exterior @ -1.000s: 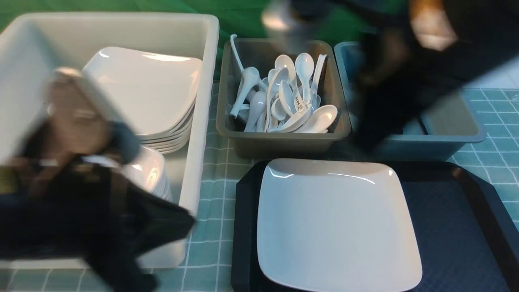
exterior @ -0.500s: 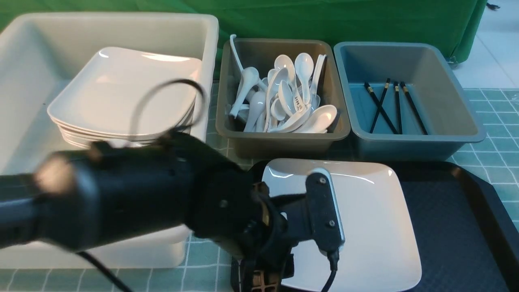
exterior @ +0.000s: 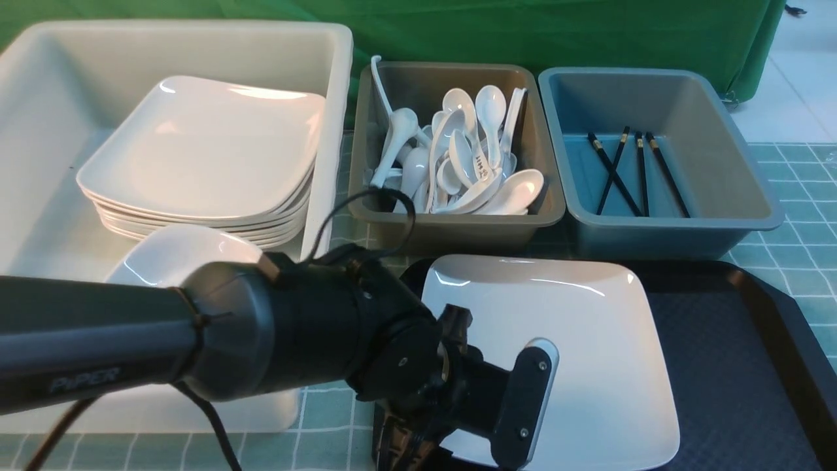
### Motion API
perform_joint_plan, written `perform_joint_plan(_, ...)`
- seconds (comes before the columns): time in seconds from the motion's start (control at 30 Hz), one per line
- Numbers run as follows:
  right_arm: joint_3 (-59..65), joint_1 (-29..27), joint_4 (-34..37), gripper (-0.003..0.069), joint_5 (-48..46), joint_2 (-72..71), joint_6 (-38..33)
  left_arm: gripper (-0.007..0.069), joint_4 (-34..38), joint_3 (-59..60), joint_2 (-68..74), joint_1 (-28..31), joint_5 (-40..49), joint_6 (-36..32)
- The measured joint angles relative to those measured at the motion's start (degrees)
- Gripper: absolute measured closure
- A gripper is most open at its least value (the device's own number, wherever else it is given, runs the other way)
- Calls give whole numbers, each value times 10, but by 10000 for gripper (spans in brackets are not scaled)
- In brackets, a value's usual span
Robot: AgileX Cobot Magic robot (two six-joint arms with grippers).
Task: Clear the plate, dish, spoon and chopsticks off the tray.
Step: Use the left arm to grab a plate from the dinner plate, then use the left arm to put the plate into the large storage box on the left
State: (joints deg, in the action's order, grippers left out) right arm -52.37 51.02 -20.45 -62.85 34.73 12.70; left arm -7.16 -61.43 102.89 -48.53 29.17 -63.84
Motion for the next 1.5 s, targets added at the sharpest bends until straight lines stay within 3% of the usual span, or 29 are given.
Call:
perform_joint_plan(0.43,0,0,13,571,-1,0,0,223,-26,-5,24,0,3,-7)
perform_joint_plan(0.63,0,0,13,570,-1,0,0,354,-50,-5,25,-5,3,59)
perform_joint_plan(0.87,0,0,13,570,-1,0,-1,359,-51,-5,16,-13,11,88)
perform_joint_plan(1.17,0,0,14,557,-1,0,-3,572,-47,-5,-71,-77,9,127)
perform_joint_plan(1.5,0,0,-10,542,-1,0,-5,599,-40,-5,-126,-97,38,170)
